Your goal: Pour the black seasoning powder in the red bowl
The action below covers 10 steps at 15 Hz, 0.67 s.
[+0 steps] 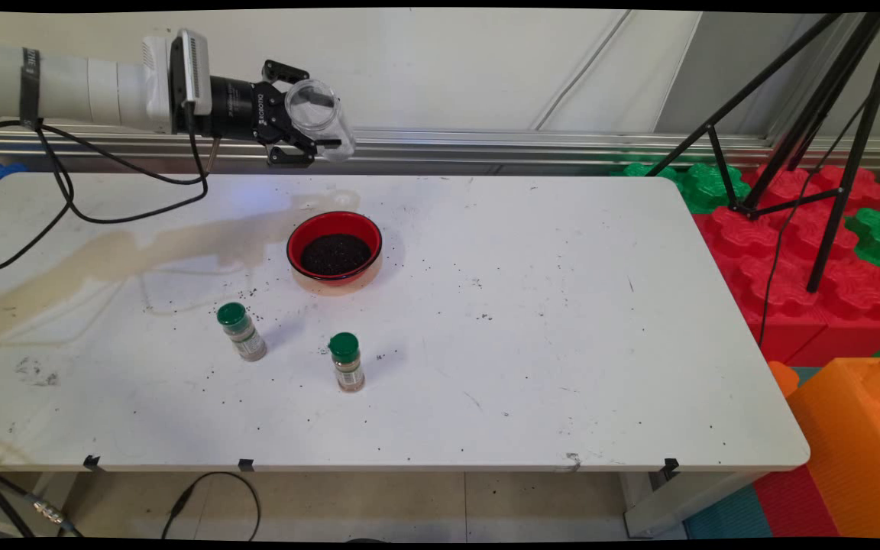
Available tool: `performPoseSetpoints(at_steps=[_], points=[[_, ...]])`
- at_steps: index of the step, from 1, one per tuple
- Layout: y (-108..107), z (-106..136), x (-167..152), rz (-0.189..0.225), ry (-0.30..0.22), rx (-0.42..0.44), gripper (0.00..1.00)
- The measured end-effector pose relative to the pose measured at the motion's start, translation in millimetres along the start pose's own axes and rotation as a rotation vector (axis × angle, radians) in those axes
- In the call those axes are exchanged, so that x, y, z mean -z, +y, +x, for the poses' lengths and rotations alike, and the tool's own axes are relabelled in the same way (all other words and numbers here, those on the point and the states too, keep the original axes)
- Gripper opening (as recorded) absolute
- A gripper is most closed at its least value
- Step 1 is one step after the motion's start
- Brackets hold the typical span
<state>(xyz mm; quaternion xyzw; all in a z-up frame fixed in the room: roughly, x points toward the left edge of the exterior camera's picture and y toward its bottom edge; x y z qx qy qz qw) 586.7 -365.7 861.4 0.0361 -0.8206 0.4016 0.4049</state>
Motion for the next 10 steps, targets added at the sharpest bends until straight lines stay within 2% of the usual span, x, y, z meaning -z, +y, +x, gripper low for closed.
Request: performPoseSetpoints(at_steps=[10], points=[[-4.2, 10.6, -2.7, -0.049, 0.024, 0.481, 0.00]])
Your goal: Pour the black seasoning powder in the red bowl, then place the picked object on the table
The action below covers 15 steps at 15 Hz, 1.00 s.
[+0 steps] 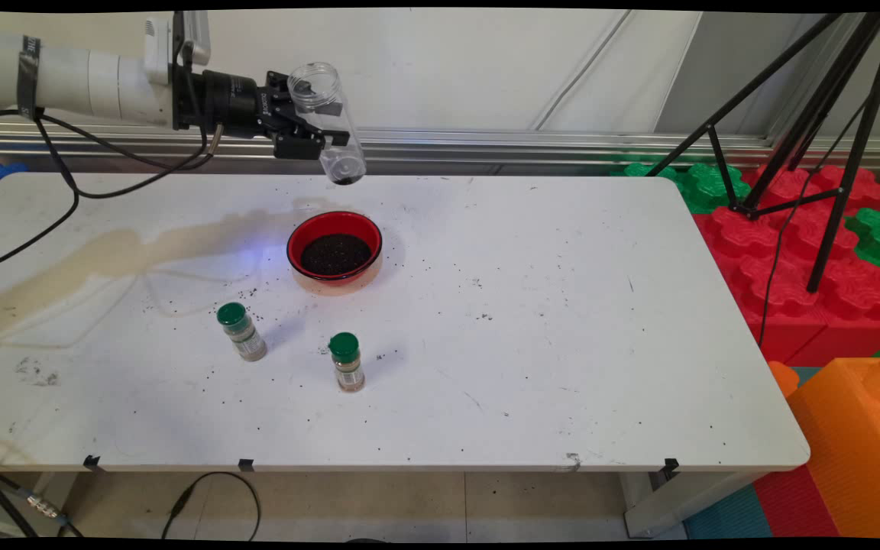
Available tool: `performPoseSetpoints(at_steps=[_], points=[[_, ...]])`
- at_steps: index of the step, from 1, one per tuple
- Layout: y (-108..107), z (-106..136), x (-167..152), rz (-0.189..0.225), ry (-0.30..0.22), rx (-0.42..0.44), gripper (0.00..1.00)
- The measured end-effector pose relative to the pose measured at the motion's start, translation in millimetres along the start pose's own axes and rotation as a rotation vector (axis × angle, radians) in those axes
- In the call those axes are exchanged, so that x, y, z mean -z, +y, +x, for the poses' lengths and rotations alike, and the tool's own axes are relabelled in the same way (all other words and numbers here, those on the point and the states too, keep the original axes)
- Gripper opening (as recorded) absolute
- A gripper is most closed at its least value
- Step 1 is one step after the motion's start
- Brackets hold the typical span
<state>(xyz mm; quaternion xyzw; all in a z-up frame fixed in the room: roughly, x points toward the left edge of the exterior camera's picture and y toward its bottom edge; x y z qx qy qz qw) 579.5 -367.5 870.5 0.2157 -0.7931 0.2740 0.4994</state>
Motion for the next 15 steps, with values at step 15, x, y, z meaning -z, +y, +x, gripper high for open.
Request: performPoseSetpoints(at_steps=[15], points=[[33.3, 18.9, -28.2, -0.168, -0.008, 0.262, 0.00]])
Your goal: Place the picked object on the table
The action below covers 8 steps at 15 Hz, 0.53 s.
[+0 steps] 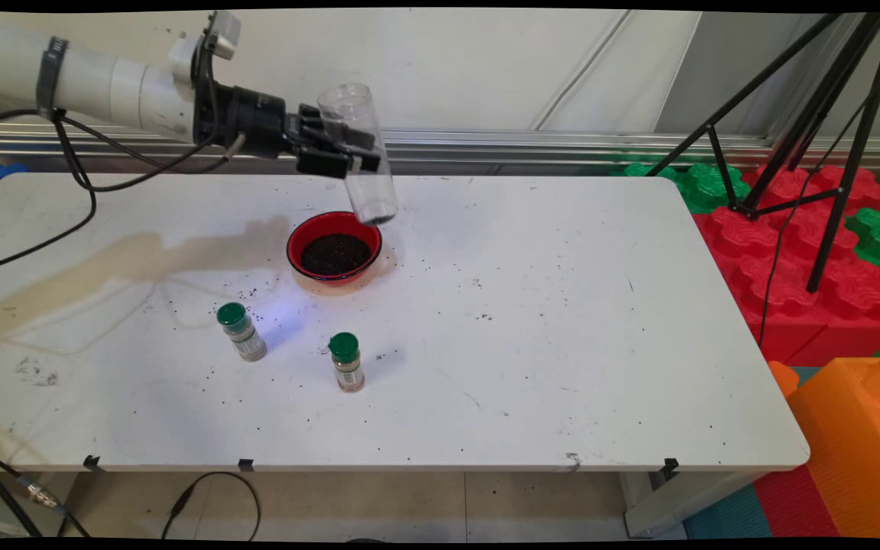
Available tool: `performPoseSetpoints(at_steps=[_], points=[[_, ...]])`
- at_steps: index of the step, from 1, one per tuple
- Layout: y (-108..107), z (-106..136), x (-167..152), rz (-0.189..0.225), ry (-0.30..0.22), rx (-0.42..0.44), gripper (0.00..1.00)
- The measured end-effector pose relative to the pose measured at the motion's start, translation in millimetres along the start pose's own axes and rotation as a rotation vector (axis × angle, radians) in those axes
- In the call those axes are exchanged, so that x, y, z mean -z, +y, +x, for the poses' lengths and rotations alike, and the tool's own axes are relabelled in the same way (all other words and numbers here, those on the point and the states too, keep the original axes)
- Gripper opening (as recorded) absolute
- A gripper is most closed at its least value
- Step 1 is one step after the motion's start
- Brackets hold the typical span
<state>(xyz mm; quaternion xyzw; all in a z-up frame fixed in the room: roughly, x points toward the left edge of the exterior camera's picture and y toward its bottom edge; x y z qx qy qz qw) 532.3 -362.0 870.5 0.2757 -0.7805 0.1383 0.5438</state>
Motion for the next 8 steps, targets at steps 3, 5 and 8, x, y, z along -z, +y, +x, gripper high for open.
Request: performPoseSetpoints(at_steps=[3, 5, 8], points=[[11.3, -6.1, -11.6, -0.033, -0.023, 0.015, 0.00], [18.2, -11.7, -18.9, -0.048, -0.039, 0.019, 0.00], [27.7, -22.7, -30.9, -0.065, -0.066, 0.015, 0.00]])
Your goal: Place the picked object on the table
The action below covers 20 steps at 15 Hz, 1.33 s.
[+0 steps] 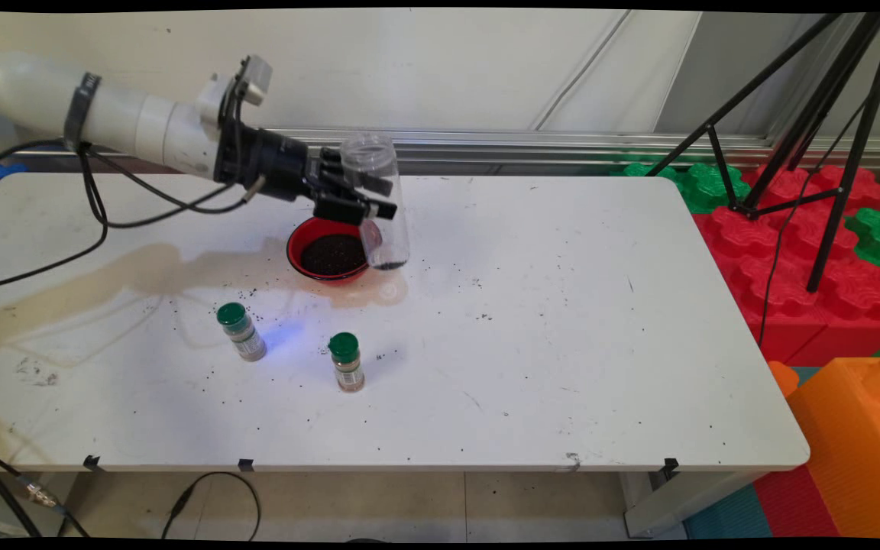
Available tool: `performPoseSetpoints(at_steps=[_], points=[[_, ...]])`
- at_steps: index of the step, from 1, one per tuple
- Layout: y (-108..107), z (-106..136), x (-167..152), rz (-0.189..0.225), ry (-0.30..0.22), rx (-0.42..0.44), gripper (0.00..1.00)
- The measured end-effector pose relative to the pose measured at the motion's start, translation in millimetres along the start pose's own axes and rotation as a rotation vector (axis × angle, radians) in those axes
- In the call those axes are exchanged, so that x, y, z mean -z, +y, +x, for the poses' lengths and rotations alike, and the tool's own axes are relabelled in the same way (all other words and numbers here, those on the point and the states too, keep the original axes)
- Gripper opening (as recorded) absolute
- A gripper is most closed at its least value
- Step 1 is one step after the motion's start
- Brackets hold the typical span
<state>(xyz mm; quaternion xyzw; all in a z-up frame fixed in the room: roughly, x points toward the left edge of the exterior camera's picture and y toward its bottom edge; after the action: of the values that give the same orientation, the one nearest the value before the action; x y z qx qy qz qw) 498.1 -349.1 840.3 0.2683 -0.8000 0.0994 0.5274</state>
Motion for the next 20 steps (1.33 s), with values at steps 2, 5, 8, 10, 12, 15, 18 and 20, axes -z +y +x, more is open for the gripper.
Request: performPoseSetpoints(at_steps=[2, 5, 8, 10, 12, 15, 18, 20], points=[[4.3, -7.5, -9.1, -0.007, -0.018, -0.003, 0.00], [8.5, -18.7, -20.2, -0.014, -0.044, -0.008, 0.00], [10.5, -30.6, -30.6, -0.015, -0.071, -0.019, 0.00], [10.7, -37.4, -36.7, -0.011, -0.086, -0.026, 0.00], [10.8, -43.6, -42.3, -0.008, -0.098, -0.032, 0.00], [10.8, -50.8, -48.6, -0.004, -0.111, -0.036, 0.00], [10.7, -56.2, -53.4, 0.000, -0.121, -0.039, 0.00], [10.6, -58.4, -55.3, 0.002, -0.124, -0.040, 0.00]])
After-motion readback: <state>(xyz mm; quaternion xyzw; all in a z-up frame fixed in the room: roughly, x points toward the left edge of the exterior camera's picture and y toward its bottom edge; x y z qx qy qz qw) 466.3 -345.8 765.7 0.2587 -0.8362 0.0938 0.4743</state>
